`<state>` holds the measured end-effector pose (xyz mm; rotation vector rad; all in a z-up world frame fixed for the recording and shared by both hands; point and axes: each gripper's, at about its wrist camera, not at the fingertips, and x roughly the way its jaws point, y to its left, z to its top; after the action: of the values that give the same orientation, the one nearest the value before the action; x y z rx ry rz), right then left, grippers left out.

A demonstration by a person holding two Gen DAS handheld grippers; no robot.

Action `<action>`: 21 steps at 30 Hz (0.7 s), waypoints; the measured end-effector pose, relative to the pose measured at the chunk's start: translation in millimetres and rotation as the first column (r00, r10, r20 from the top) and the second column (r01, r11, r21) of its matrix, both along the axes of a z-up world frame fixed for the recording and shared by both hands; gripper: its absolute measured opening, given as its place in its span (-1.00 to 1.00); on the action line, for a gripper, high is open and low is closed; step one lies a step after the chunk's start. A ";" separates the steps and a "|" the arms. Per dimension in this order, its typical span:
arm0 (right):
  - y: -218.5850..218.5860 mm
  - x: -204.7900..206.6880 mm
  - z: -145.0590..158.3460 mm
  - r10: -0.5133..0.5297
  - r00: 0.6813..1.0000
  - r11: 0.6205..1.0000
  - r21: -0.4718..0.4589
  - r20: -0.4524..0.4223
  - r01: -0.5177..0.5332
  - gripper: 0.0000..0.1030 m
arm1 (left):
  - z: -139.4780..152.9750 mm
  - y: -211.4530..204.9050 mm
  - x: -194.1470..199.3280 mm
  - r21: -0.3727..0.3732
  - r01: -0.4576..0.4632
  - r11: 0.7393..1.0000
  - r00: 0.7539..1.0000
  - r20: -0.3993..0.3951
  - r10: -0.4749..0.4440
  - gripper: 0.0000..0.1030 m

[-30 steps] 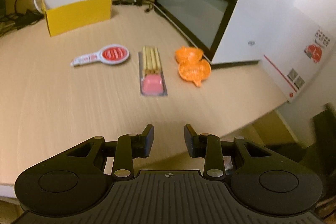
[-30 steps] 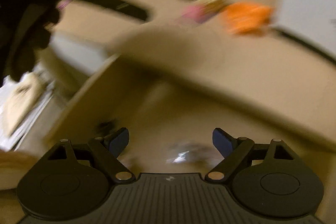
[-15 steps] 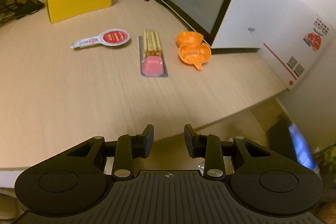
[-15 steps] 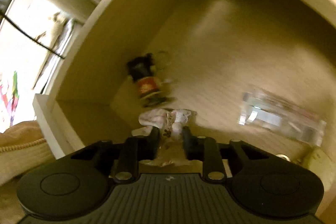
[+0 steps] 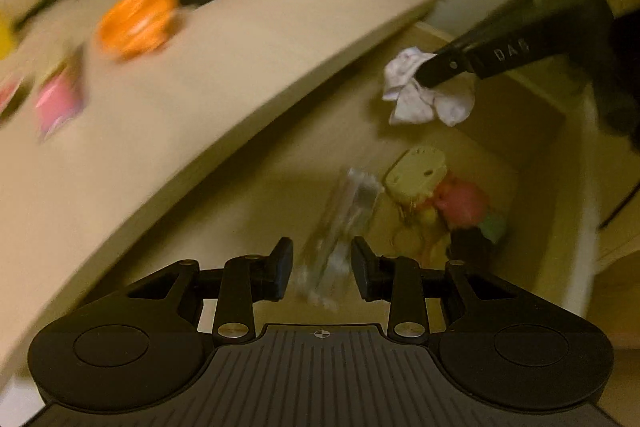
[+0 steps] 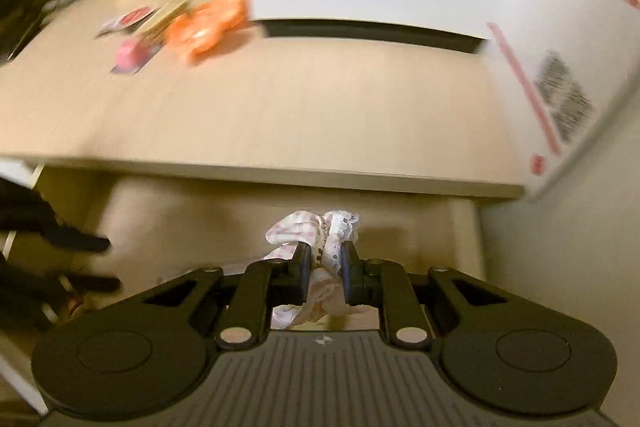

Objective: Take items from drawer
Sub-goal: 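Lower both grippers into the drawer while the right gripper grasps the pink-white cloth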

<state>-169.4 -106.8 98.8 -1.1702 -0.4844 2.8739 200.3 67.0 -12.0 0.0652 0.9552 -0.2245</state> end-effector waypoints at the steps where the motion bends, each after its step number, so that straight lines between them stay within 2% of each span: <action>1: 5.0 1.2 -0.9 -0.009 1.000 1.000 -0.005 -0.001 0.009 -0.70 | -6.1 -9.0 6.8 0.035 0.028 0.999 1.000 0.009 -0.028 -0.32; 5: 8.7 9.4 -15.9 -0.004 1.000 1.000 -0.017 0.020 0.004 -0.70 | -33.1 -26.7 27.6 0.110 0.085 0.990 0.994 -0.078 -0.077 -0.31; 7: 6.6 13.4 -21.3 -0.002 1.000 1.000 -0.020 0.028 0.002 -0.70 | -38.1 -30.2 29.4 0.108 0.101 0.989 0.992 -0.087 -0.092 -0.28; 9: 12.9 22.0 -17.0 -0.004 0.999 0.999 -0.034 0.033 0.005 -0.70 | -40.5 -33.0 29.7 0.101 0.116 0.988 0.989 -0.104 -0.106 -0.17; 11: 18.3 23.1 -18.6 -0.011 0.999 0.999 -0.048 0.036 0.012 -0.70 | -42.1 -35.5 28.0 0.103 0.153 0.983 0.984 -0.108 -0.142 0.10; 13: 18.6 17.8 -21.0 -0.016 0.999 0.998 -0.052 0.039 0.018 -0.70 | -42.6 -35.9 28.4 0.106 0.179 0.978 0.979 -0.116 -0.166 0.12; 16: 22.2 16.2 -21.8 -0.020 0.999 0.998 -0.055 0.040 0.022 -0.70 | -43.6 -29.0 31.1 0.107 0.127 0.986 0.987 -0.113 -0.115 0.02; 18: 24.0 17.0 -21.2 -0.017 0.999 0.998 -0.054 0.038 0.019 -0.70 | -44.3 -24.4 30.8 0.115 0.091 0.989 0.992 -0.101 -0.079 0.02; 21: 23.9 16.1 -23.2 -0.012 0.999 0.998 -0.060 0.043 0.015 -0.70 | -47.4 -20.5 33.7 0.095 0.070 0.993 0.991 -0.124 -0.058 0.02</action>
<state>-153.3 -82.8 75.6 -1.2406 -0.3915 2.8769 234.0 46.5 -59.3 0.1750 1.0861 -0.2427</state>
